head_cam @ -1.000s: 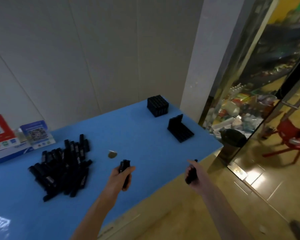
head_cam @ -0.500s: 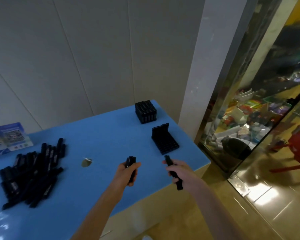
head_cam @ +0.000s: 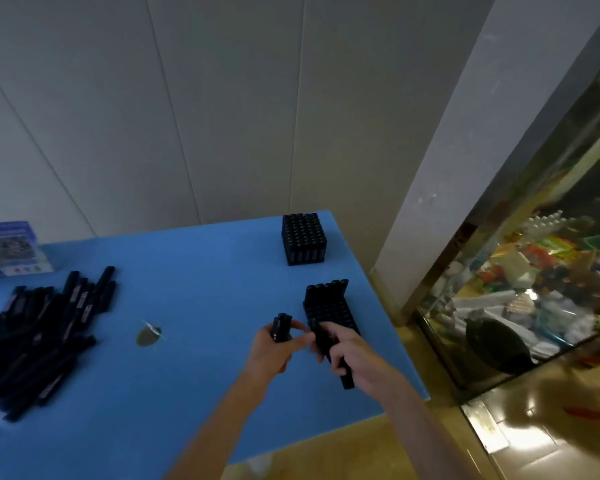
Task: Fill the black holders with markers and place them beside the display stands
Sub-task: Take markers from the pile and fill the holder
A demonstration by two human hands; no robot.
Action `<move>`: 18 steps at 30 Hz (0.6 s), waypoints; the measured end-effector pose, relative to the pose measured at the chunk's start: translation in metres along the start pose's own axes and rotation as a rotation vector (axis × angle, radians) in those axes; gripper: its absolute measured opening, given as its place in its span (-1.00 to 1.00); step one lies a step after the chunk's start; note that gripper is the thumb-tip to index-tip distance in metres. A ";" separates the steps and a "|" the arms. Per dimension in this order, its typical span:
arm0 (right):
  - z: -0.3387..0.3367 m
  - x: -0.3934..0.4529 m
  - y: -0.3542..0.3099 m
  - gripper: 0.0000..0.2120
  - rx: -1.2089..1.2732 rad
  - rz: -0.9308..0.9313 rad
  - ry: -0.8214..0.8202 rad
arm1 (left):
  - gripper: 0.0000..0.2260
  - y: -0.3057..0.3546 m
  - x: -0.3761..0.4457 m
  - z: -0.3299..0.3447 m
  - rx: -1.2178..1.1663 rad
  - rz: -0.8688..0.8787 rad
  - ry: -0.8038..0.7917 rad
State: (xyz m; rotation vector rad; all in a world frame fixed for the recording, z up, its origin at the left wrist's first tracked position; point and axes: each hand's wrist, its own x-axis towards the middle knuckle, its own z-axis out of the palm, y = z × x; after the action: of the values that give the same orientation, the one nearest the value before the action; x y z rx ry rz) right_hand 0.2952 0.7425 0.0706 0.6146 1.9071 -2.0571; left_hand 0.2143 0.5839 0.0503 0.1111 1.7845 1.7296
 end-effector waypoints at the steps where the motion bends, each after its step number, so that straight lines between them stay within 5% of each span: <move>1: -0.003 0.004 -0.002 -0.42 -0.010 -0.004 -0.026 | -0.80 0.001 0.004 0.002 0.001 0.007 0.032; 11: -0.040 0.039 -0.018 -0.36 -0.103 -0.024 -0.229 | -0.86 0.011 0.029 0.027 -0.053 0.021 0.251; 18: -0.075 0.055 -0.013 -0.45 0.048 0.023 -0.284 | -0.85 0.020 0.034 0.017 -0.194 0.055 0.350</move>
State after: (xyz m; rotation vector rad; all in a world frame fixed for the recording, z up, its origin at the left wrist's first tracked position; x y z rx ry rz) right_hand 0.2507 0.8234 0.0523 0.3313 1.6862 -2.0550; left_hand 0.1880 0.6177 0.0571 -0.2416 1.8529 2.0507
